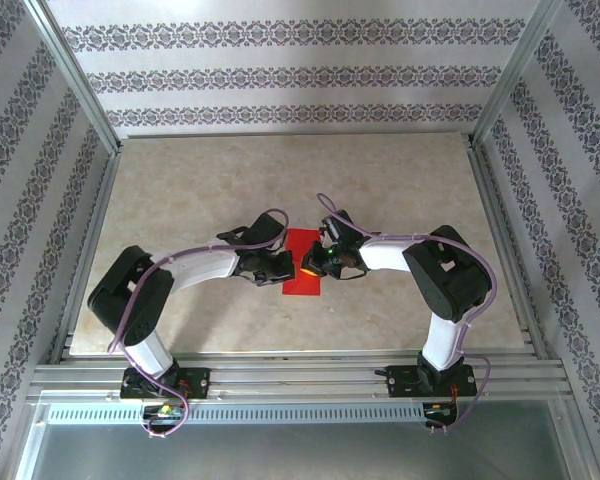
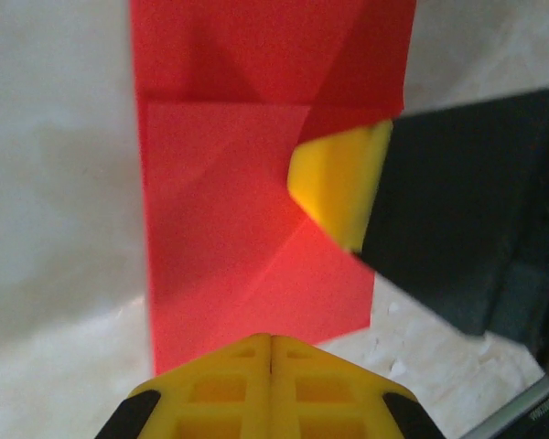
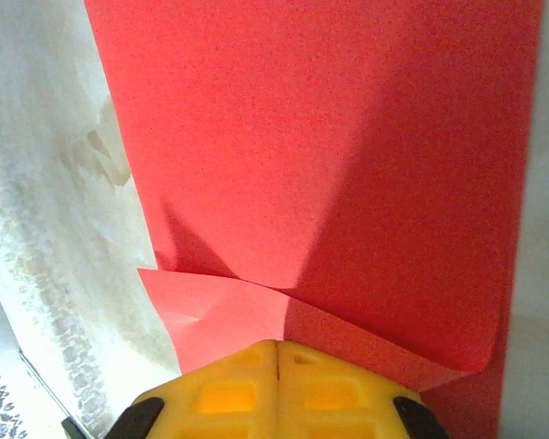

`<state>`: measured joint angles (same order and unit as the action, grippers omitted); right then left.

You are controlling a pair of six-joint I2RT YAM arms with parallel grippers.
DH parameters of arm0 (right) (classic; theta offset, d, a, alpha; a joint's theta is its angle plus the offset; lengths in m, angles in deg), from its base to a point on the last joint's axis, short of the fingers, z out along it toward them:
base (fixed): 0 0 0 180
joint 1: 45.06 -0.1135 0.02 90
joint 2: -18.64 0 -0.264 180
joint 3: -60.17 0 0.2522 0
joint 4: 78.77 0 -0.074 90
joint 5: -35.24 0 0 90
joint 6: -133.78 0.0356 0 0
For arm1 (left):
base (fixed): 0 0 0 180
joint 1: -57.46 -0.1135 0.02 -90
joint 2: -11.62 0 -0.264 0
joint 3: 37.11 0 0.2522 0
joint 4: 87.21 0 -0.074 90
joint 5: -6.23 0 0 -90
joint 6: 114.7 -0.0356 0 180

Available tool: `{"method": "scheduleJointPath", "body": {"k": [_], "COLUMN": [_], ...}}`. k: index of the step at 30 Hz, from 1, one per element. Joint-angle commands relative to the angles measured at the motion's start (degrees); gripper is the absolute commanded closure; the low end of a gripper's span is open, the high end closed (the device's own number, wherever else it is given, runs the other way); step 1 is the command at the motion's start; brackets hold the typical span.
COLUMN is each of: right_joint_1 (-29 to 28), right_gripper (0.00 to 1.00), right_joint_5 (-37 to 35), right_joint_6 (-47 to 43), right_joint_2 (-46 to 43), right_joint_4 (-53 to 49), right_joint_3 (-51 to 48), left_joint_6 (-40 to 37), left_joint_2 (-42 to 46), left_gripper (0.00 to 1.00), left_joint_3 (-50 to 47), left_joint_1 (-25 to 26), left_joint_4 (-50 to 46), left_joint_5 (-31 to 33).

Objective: Fold a paper plane with a square sheet of paper (pick it up from the middle)
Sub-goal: Fold the triangle a second time at the center of the table.

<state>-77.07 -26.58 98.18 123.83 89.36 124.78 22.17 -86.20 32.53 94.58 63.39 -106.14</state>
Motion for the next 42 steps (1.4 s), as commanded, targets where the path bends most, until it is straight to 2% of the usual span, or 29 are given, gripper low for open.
{"method": "scheduleJointPath", "body": {"k": [1, 16, 29, 34, 42], "right_joint_1": [0.63, 0.55, -1.83, 1.45, 12.05], "right_gripper": [0.97, 0.97, 0.98, 0.98, 0.98], "right_joint_5": [-3.34, 1.34, 0.64, 0.52, 0.63], "right_joint_6": [-1.07, -8.98, -5.39, -6.11, -10.00], "right_joint_2": [2.09, -3.89, -0.13, -0.11, -0.07], "right_joint_4": [-4.55, -0.40, 1.27, 1.68, 0.72], "right_joint_3": [-0.67, -0.06, -0.84, -2.36, -3.50], "left_joint_6": [0.69, 1.17, 0.97, 1.20, 1.29], "left_joint_2": [-3.36, -5.54, -5.99, -6.15, -6.11], "left_gripper": [1.00, 1.00, 1.00, 1.00, 1.00], "left_joint_3": [0.85, -1.56, -1.04, -1.64, -2.26], "left_joint_1": [0.14, 0.14, 0.21, 0.15, 0.23], "left_joint_4": [0.57, -3.35, -3.56, -4.33, -4.50], "left_joint_5": [0.56, 1.80, 1.63, 1.84, 0.66]}}
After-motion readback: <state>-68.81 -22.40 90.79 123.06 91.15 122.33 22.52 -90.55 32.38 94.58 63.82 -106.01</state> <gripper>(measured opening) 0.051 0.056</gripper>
